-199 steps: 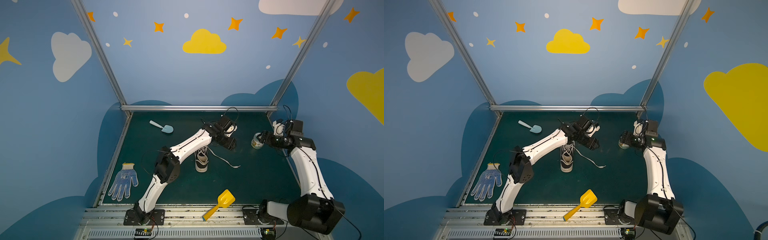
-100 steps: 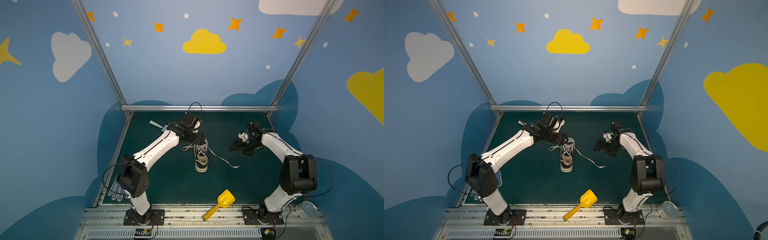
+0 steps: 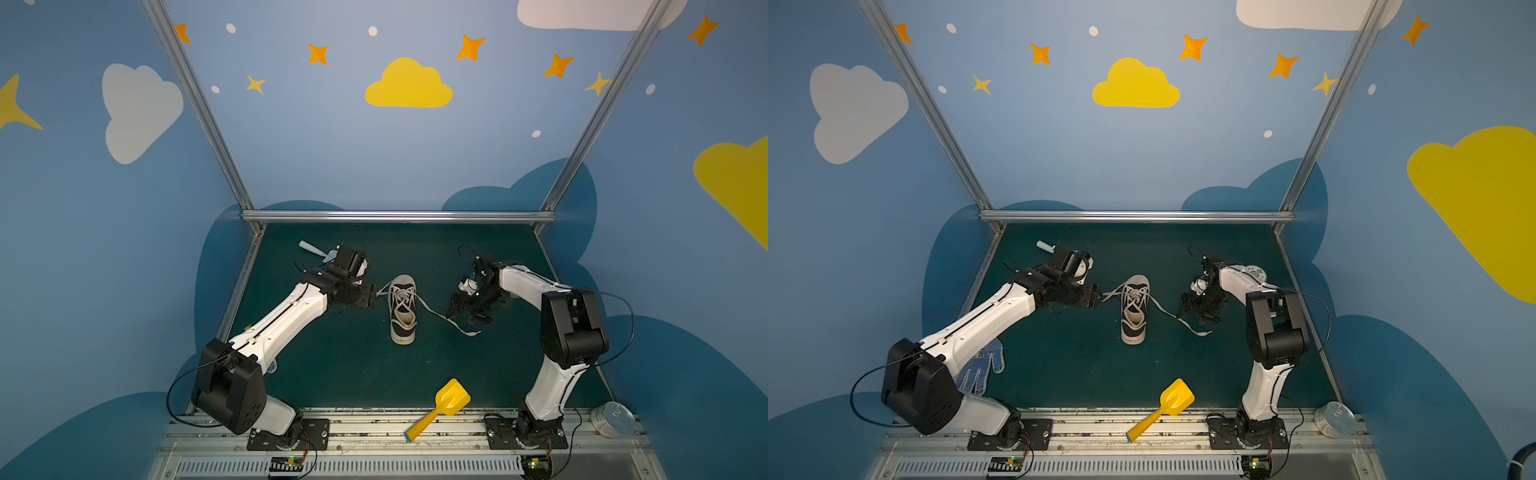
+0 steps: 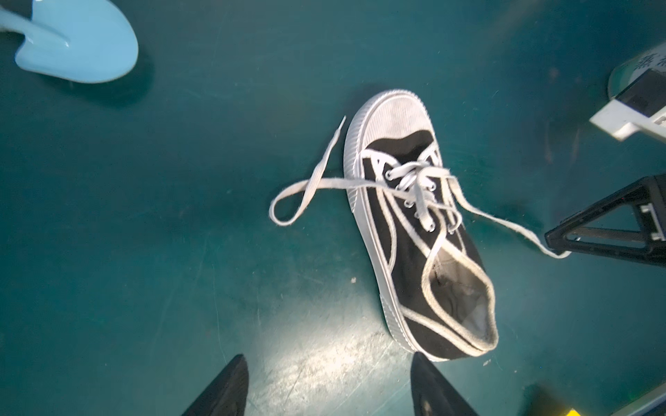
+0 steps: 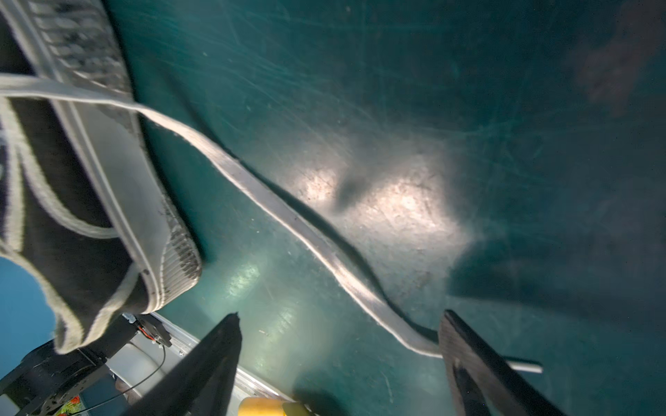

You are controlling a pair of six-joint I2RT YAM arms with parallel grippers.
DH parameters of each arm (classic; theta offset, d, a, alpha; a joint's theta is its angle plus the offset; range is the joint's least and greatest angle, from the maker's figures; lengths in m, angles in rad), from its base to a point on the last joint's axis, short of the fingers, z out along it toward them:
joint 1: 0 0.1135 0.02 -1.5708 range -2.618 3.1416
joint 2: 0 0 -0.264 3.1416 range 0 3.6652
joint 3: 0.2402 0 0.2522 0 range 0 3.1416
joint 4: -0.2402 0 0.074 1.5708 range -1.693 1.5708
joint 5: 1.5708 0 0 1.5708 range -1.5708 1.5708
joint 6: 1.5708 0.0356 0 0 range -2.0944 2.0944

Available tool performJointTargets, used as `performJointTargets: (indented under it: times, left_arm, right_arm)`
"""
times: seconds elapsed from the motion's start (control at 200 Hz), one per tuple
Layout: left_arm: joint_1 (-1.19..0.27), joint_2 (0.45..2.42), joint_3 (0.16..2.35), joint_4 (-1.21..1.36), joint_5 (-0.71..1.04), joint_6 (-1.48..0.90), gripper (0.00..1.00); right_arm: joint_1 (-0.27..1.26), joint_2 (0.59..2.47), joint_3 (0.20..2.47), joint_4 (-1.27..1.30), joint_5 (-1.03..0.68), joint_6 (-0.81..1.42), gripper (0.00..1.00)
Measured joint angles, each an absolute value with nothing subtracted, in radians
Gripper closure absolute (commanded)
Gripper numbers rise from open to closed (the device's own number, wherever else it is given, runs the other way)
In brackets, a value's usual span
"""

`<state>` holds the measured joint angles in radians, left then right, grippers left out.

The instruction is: Tie the shoes

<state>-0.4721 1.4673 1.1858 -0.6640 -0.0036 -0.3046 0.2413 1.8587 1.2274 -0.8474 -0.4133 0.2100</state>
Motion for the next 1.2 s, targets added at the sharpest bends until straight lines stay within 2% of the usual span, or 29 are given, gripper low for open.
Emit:
performJointTargets:
  times: [0.355, 0.706, 1.081, 1.202]
  left_arm:
    - [-0.472, 1.467, 1.169, -0.664, -0.001, -0.315, 0.29]
    - [-0.472, 1.468, 1.171, -0.664, 0.027, -0.309, 0.29]
    - [-0.472, 1.465, 1.169, -0.665, 0.051, -0.295, 0.29]
    - [-0.472, 1.449, 1.149, -0.665, 0.051, -0.295, 0.29]
  right_arm:
    - [0.242, 1.822, 1.144, -0.792, -0.401, 0.212, 0.14]
    - [0.271, 1.721, 1.013, -0.773, -0.401, 0.321, 0.15]
    - [0.361, 1.698, 0.977, -0.843, -0.305, 0.367, 0.41]
    - [0.415, 1.723, 0.999, -0.882, -0.246, 0.371, 0.53]
